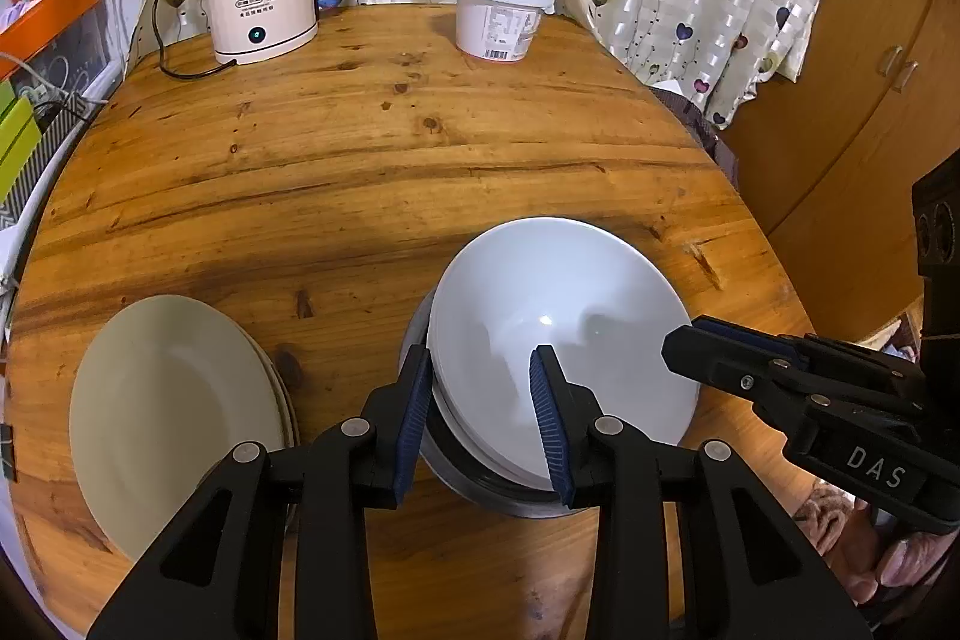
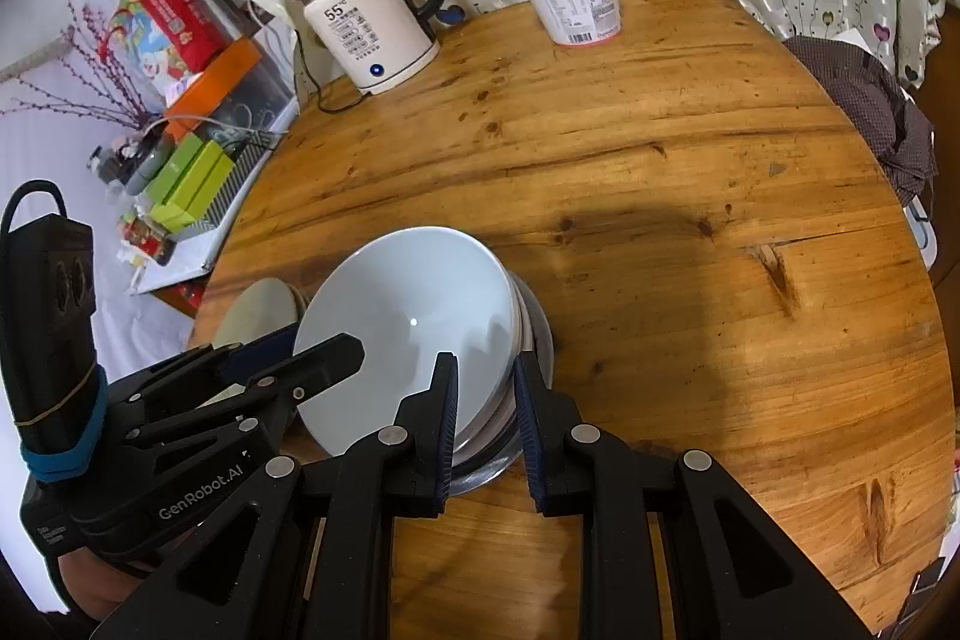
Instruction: Organize plates and bowls
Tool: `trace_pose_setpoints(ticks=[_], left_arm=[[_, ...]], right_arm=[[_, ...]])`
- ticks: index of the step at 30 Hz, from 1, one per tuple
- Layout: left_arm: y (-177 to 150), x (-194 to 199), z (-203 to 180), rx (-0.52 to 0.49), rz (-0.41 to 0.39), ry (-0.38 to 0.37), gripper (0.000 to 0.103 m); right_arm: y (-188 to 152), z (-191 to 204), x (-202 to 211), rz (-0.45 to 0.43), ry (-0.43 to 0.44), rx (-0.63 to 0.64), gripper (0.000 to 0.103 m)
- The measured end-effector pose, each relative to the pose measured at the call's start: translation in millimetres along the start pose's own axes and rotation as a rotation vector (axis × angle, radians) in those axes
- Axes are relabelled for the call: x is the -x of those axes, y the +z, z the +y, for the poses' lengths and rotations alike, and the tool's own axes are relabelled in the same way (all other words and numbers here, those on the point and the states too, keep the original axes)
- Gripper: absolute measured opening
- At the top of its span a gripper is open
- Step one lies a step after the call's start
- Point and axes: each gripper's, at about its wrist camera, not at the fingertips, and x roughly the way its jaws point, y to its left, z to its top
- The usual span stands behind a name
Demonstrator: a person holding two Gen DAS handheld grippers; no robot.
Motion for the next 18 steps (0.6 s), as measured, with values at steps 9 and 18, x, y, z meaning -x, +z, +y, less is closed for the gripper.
trace_pose_setpoints(ticks=[9, 18], left_arm=[[-1.3, 3.2, 4.4, 0.026, -0.023, -0.032, 0.035], [-2.2, 4.4, 4.5, 0.029, -0.028, -0.034, 0.035]], right_arm=[[-1.4, 3.1, 0.5, -0.018, -0.019, 0.03, 0.018], [-1.4, 1.7, -1.2, -0.015, -0.02, 0.028, 0.018]])
